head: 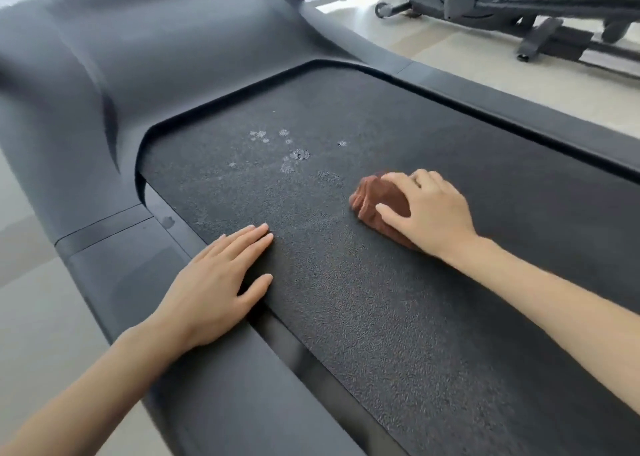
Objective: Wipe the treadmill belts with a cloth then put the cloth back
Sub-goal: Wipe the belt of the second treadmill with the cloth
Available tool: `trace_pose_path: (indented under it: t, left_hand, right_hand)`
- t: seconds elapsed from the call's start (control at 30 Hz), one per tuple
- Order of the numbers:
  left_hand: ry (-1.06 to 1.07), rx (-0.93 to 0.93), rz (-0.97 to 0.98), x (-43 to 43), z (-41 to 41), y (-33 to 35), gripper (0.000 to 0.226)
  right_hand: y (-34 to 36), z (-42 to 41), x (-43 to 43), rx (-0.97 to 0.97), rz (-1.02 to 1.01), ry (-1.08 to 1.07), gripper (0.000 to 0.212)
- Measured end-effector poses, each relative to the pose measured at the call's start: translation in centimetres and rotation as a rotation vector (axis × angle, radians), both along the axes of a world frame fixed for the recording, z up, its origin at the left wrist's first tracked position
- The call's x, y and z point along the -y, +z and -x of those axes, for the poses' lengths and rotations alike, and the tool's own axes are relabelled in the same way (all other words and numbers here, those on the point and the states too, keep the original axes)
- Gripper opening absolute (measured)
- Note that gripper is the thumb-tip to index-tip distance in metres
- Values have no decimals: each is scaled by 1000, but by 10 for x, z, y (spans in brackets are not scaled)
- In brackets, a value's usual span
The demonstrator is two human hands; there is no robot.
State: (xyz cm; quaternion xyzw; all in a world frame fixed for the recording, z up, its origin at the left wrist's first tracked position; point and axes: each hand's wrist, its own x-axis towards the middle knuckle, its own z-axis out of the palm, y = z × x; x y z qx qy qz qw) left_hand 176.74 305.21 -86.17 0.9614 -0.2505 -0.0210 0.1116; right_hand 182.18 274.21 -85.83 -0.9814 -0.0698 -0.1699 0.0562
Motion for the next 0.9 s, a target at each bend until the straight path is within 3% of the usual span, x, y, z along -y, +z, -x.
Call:
trace_pose_path:
  t: [0.1,0.17,0.37,0.47,0.53,0.67,0.8,0.9]
  left_hand:
    - [-34,11,38,1,-14,-3,78]
    - [-92,3,69,0,-19,-5,75]
    - [-256,28,106,6,-20,-7,63]
    - [-276,51,117,6,-20,-6,61]
    - [-275,66,106,5,-20,-6,60]
    - [-278,89,101,7,-20,-7,59]
    - [-311,80,97,2,-21,-6,59]
    - [-333,18,88,-1,-20,-5,61]
  right_hand:
    - [3,60,2,18,52,252,52]
    - [3,70,23,10,85,246,52]
    - [4,-20,60,-93,11,-412,49]
    - [3,-63,37,-106,-25,-583,51]
    - [-1,-70,2,-72,9,-547,51]
    - [-5,-22,-55,45,77,-275,49]
    - [-1,49,-49,42,60,43,49]
    - [4,71,-17,-32,69,-82,49]
